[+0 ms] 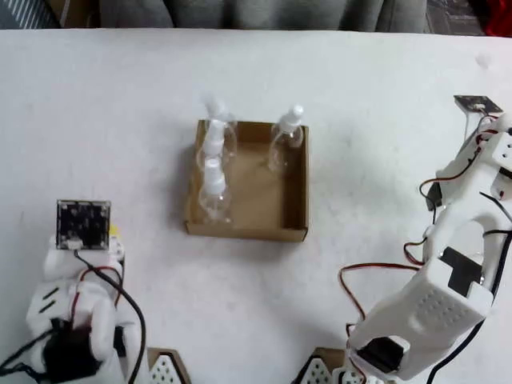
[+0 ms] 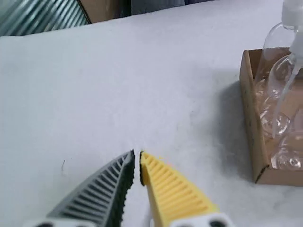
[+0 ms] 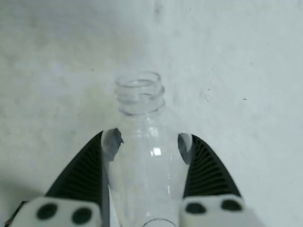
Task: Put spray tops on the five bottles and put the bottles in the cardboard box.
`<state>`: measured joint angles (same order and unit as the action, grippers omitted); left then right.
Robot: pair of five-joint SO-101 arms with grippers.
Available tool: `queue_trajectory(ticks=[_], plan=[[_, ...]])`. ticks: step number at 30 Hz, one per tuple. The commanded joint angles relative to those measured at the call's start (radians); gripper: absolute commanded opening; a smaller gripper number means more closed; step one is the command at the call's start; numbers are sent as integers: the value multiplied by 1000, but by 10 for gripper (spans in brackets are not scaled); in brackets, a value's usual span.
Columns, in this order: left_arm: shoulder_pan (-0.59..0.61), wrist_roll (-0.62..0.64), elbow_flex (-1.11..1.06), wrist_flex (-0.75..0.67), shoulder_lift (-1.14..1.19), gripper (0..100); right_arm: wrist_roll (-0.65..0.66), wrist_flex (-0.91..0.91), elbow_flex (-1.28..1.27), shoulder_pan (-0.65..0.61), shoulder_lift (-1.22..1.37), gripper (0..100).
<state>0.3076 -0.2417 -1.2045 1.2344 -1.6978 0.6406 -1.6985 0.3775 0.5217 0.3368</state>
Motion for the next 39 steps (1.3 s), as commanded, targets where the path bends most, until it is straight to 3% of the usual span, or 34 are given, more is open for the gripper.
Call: queue_trajectory(ticks=[1,9,17,22,29,34,39], plan=[[42,-8,147,-23,206,20,-3,-13,5,-30,-58,16],[211,97,381,-72,717,20,-3,-15,5,-64,-56,16],[269,97,506,-68,932,21,-12,-19,3,-54,-56,16],[268,97,497,-54,975,38,-37,-21,5,-62,-67,16],[262,-17,413,89,993,269,-55,-21,-17,-59,-58,16],[263,-138,235,-41,997,261,-54,-15,-64,-77,-58,16],[239,-169,98,-190,998,253,-55,-16,-68,-85,-58,16]])
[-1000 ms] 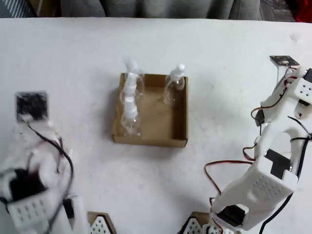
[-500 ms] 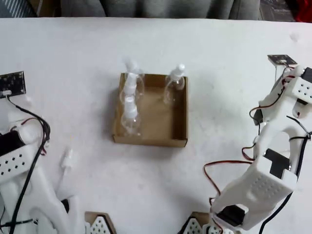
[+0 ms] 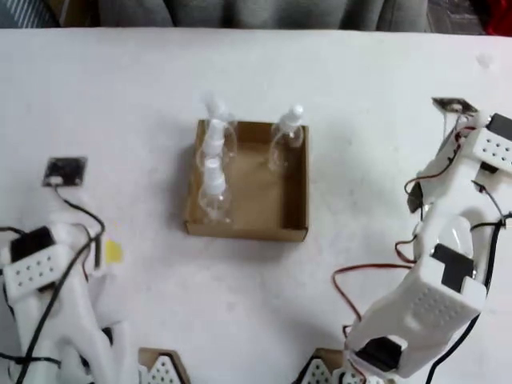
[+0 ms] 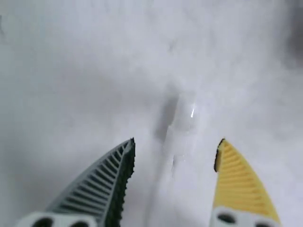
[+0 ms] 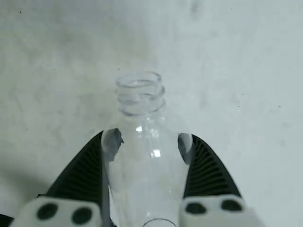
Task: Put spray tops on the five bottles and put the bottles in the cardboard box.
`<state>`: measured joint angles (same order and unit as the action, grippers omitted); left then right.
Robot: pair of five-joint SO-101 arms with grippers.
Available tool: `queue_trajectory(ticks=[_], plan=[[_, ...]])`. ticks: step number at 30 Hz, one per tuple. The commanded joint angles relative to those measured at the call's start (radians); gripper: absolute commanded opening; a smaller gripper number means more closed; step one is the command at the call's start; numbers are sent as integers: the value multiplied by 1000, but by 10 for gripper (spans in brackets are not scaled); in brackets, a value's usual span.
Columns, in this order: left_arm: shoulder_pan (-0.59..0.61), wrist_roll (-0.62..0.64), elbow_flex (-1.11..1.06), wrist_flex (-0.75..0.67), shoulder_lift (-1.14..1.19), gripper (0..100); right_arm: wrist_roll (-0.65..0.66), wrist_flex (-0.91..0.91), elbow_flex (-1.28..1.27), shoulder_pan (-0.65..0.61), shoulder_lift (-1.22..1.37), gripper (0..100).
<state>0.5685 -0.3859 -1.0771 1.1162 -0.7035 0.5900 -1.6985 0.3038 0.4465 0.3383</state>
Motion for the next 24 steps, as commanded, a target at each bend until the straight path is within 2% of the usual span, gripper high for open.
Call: queue_trajectory(ticks=[1,9,19,24], plan=[[-33,-38,-43,-78,4,253,-6,-16,6,-10,-59,16],[-81,-58,-57,-109,25,253,-9,-21,6,-13,-67,16],[-79,-173,130,-124,426,249,-9,-21,6,-13,-65,16],[-81,-181,167,-132,518,241,-9,-21,6,-15,-64,16]])
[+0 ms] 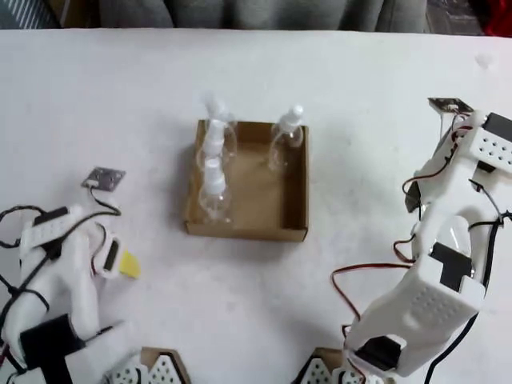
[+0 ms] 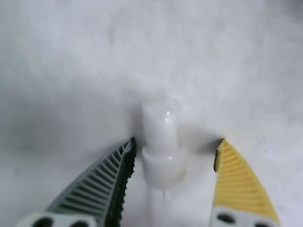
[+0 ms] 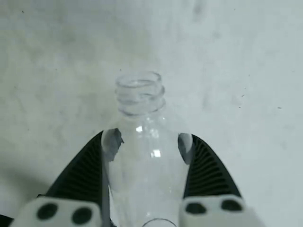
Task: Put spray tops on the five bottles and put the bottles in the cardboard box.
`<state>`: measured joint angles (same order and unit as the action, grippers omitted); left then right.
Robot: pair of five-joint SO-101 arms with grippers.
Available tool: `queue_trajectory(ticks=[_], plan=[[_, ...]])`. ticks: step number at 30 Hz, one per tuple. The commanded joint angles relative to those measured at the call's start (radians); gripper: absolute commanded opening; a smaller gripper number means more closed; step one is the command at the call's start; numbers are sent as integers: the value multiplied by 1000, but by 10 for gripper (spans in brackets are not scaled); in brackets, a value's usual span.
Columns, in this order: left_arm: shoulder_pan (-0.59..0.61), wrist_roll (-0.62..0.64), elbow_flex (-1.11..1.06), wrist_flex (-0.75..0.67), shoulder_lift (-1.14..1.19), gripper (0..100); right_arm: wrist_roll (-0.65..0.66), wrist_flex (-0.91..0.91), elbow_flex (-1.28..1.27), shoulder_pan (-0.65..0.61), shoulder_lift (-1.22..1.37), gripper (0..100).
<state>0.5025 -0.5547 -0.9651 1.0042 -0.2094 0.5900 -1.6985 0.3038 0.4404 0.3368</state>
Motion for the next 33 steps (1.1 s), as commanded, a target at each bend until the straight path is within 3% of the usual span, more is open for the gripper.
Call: queue_trajectory(ticks=[1,5,8,14,19,25,33], plan=[[-15,-12,52,-21,25,219,-9,-21,6,-8,-62,16],[-54,-12,48,-28,31,14,-9,-21,5,-8,-58,16],[-65,25,46,-20,31,53,-5,-21,-26,-8,-65,16],[-62,178,83,-20,21,19,-15,-22,-31,-18,-99,16],[-61,408,180,5,-42,20,-110,-22,-98,-62,-311,16],[-62,612,285,127,-260,20,-118,-19,-368,-182,-651,16],[-62,784,295,137,-627,20,-247,1,-532,-343,-1007,16]])
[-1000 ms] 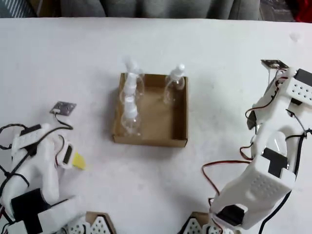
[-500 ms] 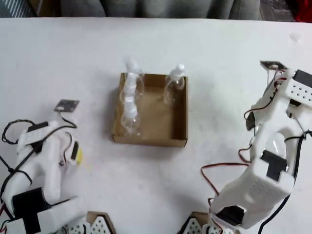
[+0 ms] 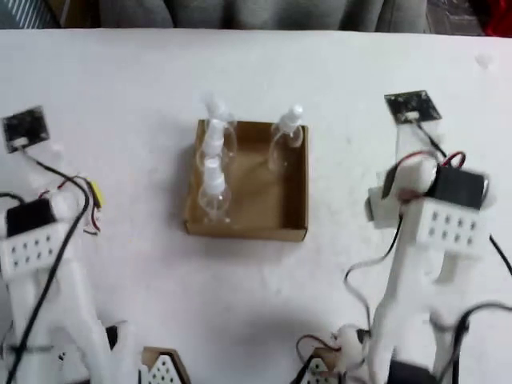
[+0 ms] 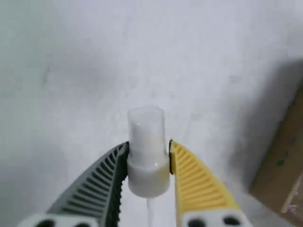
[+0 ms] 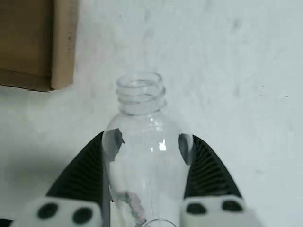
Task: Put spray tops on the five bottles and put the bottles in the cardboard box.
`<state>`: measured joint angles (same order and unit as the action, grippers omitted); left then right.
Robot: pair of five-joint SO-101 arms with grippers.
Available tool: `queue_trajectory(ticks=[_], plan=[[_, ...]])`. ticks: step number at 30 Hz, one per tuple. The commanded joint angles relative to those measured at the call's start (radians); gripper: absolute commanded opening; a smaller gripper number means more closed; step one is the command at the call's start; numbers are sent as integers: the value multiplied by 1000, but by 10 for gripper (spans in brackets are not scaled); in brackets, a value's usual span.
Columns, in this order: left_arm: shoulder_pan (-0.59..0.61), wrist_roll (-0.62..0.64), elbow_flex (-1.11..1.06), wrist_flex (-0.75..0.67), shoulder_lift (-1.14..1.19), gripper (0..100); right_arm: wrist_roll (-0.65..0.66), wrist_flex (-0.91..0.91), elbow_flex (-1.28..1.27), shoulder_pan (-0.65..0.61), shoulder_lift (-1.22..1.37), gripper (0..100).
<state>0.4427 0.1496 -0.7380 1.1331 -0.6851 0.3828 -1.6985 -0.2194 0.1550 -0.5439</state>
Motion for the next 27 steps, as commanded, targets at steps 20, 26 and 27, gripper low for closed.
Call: queue_trajectory(ticks=[20,26,27], plan=[[-1,427,72,-183,-734,20,-187,377,-413,-613,-805,16],[-1,428,71,-288,-908,20,-184,503,-540,-734,-917,16],[-1,428,72,-299,-929,20,-183,524,-562,-750,-932,16]])
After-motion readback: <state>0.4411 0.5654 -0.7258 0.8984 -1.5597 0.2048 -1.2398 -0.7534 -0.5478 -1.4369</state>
